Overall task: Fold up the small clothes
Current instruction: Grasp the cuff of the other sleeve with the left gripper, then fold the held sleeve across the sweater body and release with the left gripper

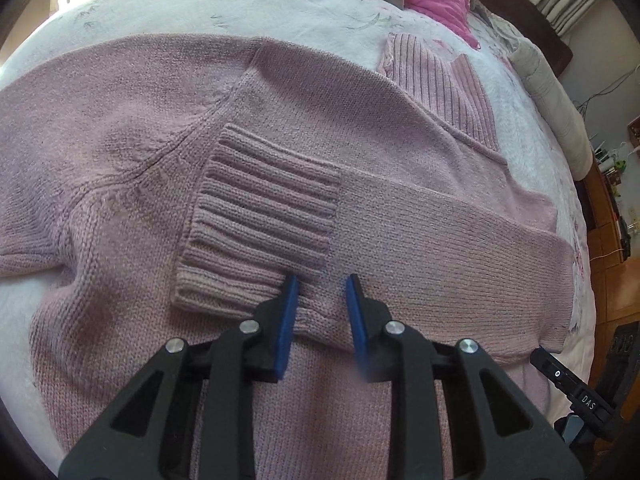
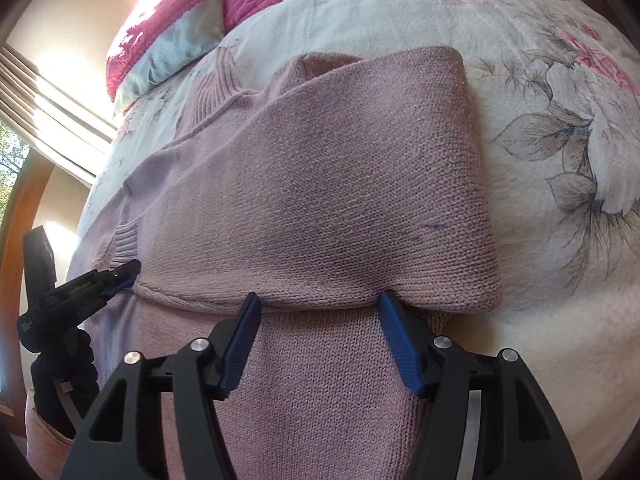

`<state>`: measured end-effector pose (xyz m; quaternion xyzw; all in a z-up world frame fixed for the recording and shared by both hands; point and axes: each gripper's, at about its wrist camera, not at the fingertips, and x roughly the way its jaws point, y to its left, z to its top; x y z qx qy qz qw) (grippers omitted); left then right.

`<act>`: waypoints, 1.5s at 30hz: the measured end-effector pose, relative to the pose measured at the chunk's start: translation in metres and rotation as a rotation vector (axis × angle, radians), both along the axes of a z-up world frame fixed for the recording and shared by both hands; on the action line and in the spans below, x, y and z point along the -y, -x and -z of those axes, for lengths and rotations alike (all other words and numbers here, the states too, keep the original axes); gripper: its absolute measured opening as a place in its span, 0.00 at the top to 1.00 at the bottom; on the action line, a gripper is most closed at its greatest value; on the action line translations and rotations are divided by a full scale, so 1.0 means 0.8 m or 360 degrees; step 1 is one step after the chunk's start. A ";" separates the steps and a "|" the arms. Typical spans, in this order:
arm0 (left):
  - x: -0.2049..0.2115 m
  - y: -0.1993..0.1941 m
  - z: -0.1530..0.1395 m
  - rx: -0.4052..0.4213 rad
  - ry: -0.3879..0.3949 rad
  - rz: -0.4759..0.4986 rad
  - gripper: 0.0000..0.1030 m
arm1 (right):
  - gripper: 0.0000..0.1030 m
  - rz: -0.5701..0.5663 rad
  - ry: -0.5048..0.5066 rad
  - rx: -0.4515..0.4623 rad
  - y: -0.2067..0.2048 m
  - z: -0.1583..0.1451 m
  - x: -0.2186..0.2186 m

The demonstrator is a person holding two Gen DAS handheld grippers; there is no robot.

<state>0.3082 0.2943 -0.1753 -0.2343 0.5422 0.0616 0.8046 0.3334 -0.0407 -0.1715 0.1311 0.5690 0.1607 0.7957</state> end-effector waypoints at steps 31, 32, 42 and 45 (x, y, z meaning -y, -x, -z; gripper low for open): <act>-0.420 0.359 -0.068 0.0408 0.0282 -0.1195 0.44 | 0.27 -0.0381 0.0114 -0.0019 0.170 -0.006 -0.147; -0.431 0.363 -0.061 0.0428 0.0328 -0.1234 0.48 | 0.27 -0.0380 0.0113 -0.0020 0.169 -0.005 -0.146; -0.476 0.371 -0.048 0.0468 0.0391 -0.1384 0.72 | 0.26 -0.0386 0.0127 -0.0021 0.168 -0.002 -0.149; -0.480 0.370 -0.048 0.0438 0.0341 -0.1384 0.81 | 0.26 -0.0392 0.0124 -0.0013 0.170 -0.002 -0.147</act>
